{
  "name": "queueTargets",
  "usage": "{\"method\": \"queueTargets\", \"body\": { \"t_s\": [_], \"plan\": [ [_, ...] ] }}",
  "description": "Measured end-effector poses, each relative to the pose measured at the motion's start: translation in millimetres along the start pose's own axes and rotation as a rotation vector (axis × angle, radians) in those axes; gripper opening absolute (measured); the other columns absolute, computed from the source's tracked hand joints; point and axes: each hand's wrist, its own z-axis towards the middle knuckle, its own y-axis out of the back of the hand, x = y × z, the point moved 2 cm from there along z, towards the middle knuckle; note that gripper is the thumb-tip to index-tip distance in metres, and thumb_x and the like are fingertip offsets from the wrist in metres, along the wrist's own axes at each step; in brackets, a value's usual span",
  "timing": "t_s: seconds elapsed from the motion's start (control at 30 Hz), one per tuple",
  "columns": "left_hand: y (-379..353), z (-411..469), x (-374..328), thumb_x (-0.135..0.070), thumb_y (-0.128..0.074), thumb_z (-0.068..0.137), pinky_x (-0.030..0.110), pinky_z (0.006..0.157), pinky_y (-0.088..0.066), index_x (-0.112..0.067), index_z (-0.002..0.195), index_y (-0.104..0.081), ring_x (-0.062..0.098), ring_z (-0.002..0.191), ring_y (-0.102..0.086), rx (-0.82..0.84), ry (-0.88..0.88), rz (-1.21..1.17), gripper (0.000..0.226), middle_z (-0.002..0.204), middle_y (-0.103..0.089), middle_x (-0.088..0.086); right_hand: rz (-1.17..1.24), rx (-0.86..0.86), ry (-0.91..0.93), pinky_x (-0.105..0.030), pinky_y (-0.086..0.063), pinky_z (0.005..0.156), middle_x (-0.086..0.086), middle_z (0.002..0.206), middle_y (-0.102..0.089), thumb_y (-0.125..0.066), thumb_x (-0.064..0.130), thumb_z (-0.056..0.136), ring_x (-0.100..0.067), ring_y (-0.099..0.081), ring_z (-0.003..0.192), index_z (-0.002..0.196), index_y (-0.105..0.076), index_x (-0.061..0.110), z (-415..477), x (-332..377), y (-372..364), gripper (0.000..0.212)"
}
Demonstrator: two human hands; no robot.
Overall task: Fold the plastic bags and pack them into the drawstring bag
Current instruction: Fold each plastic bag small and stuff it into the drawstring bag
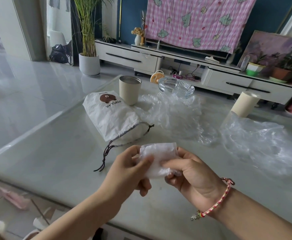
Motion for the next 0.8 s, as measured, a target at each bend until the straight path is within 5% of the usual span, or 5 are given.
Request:
{"method": "queueTargets", "body": {
  "t_s": [0.2, 0.33, 0.5, 0.63, 0.8],
  "plan": [
    [0, 1, -5, 0.007, -0.032, 0.088, 0.022, 0.037, -0.044, -0.003, 0.061, -0.061, 0.019, 0.04, -0.05, 0.054, 0.24, -0.275, 0.041, 0.061, -0.057, 0.016, -0.116, 0.005, 0.032, -0.017, -0.037, 0.04, 0.0, 0.07, -0.066, -0.041, -0.02, 0.082, -0.011, -0.047, 0.047, 0.04, -0.059, 0.012, -1, -3, 6, 0.056],
    [0, 3, -4, -0.009, -0.052, 0.091, 0.022, 0.042, -0.048, -0.005, 0.06, -0.059, 0.018, 0.044, -0.052, 0.055, 0.282, -0.238, 0.032, 0.061, -0.055, 0.01, -0.376, 0.033, 0.165, -0.017, -0.041, 0.048, 0.002, 0.082, -0.065, -0.044, -0.024, 0.076, -0.008, -0.057, 0.062, 0.036, -0.058, 0.015, -1, -5, 9, 0.058],
    [7, 4, -3, 0.01, -0.06, 0.082, 0.017, 0.048, -0.047, -0.007, 0.074, -0.058, 0.011, 0.047, -0.052, -0.032, 0.169, -0.012, 0.019, 0.067, -0.054, 0.007, -0.633, 0.09, 0.179, -0.012, -0.041, 0.055, 0.005, 0.063, -0.066, -0.056, 0.003, 0.061, -0.002, -0.051, 0.056, 0.05, -0.067, 0.018, -3, 0, 16, 0.022],
    [17, 7, -11, 0.008, -0.06, 0.081, 0.015, 0.052, -0.042, -0.016, 0.083, -0.063, 0.009, 0.053, -0.052, -0.038, -0.006, 0.216, 0.023, 0.067, -0.06, 0.0, -0.729, -0.151, 0.29, -0.017, -0.044, 0.061, 0.0, 0.065, -0.067, -0.054, -0.006, 0.077, -0.006, -0.055, 0.062, 0.062, -0.069, 0.019, -1, 9, 28, 0.032],
    [10, 3, -14, -0.015, -0.064, 0.067, 0.012, 0.051, -0.038, -0.019, 0.083, -0.065, 0.002, 0.052, -0.049, 0.087, -0.102, 0.237, 0.017, 0.062, -0.06, -0.01, -0.853, 0.109, 0.302, -0.022, -0.049, 0.076, 0.007, 0.086, -0.066, -0.07, 0.023, 0.081, -0.003, -0.06, 0.078, 0.103, -0.061, 0.023, -4, 5, 4, 0.024]
  ]
}}
